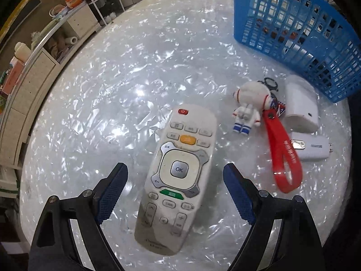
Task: Organize rigid objects
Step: 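Move the left gripper back over the white TV remote, then grasp the white TV remote with the left gripper and lift it over the basket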
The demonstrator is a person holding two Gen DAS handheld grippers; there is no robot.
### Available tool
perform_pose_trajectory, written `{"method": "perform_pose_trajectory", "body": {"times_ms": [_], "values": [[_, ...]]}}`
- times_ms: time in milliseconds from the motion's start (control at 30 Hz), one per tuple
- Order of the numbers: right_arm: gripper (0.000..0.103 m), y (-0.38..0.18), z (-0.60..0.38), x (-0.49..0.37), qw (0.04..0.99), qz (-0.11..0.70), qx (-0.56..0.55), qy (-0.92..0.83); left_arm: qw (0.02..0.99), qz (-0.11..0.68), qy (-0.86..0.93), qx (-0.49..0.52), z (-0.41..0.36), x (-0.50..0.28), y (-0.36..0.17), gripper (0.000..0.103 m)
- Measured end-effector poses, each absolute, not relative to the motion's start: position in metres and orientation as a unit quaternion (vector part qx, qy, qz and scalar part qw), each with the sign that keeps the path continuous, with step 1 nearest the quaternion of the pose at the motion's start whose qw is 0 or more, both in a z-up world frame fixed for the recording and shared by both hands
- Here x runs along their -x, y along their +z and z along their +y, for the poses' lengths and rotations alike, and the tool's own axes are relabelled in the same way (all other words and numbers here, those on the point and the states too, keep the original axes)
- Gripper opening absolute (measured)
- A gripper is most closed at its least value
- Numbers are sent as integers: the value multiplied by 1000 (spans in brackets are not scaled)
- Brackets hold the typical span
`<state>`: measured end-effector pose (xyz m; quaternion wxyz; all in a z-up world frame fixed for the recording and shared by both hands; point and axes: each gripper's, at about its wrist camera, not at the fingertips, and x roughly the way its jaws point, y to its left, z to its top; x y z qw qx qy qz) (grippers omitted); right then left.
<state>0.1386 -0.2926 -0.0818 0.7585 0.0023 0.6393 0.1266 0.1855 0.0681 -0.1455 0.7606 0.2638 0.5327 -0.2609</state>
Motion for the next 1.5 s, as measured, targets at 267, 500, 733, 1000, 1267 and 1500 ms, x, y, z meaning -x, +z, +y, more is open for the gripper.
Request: {"method": "perform_pose_trajectory", "body": {"times_ms": [267,500,733,1000,1267,1500], "values": [[13,-84,-292,-141,757,641,-4,127,760,538,-281,-232,76,-199,-149,85],[13,-85,-293,-141,757,642,-9,123,764,539,-290,-203,80,-200,-146,58],[13,-87,-293,-140,756,642,-12,123,785,529,-263,-184,85,-181,-144,56],[13,-86,-293,-140,758,641,-15,125,808,525,-205,-169,82,-156,-140,55],[13,-84,-296,-139,760,637,-25,129,817,534,-182,-121,80,-142,-120,54],[13,-83,-297,-138,762,634,-28,132,835,516,-163,-100,81,-128,-90,53]]}}
